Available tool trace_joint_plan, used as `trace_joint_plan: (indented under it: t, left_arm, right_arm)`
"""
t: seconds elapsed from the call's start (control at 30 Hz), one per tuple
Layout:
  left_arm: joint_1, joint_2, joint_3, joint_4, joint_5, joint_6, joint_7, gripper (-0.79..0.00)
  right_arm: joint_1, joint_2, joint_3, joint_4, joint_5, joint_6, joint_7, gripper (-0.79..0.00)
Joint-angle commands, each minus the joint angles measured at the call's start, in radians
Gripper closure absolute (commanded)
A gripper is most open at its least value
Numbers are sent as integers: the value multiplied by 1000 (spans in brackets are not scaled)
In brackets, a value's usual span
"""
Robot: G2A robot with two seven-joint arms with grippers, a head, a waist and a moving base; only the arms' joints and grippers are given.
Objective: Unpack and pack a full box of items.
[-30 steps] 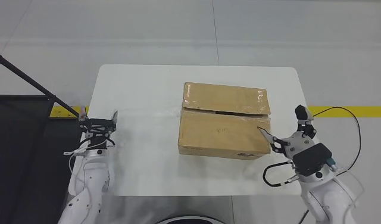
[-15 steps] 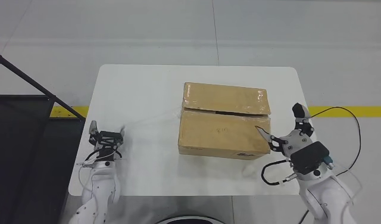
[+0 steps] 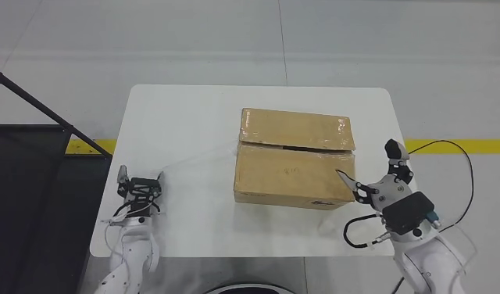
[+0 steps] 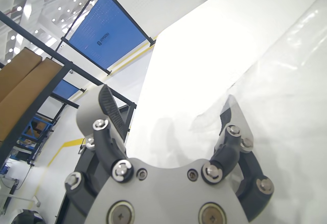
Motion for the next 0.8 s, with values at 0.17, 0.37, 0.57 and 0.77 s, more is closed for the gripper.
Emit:
trace_joint_plan:
  t: [0.17, 0.37, 0.57, 0.77]
  left_arm:
    - [55, 6, -6, -71, 43, -95, 7, -785]
    - [130, 13, -28, -179, 50, -188, 56, -785]
    - [226, 25, -75, -342, -50, -380, 163, -785]
    - [305, 35, -142, -497, -151, -521, 241, -785]
  right_arm:
    - [-13, 1, 9, -6, 0, -1, -8, -785]
    - [-16, 2, 6, -6, -5, -4, -9, -785]
    - [28, 8, 32, 29, 139, -145, -43, -785]
    - [91, 19, 86, 76, 344, -283, 102, -785]
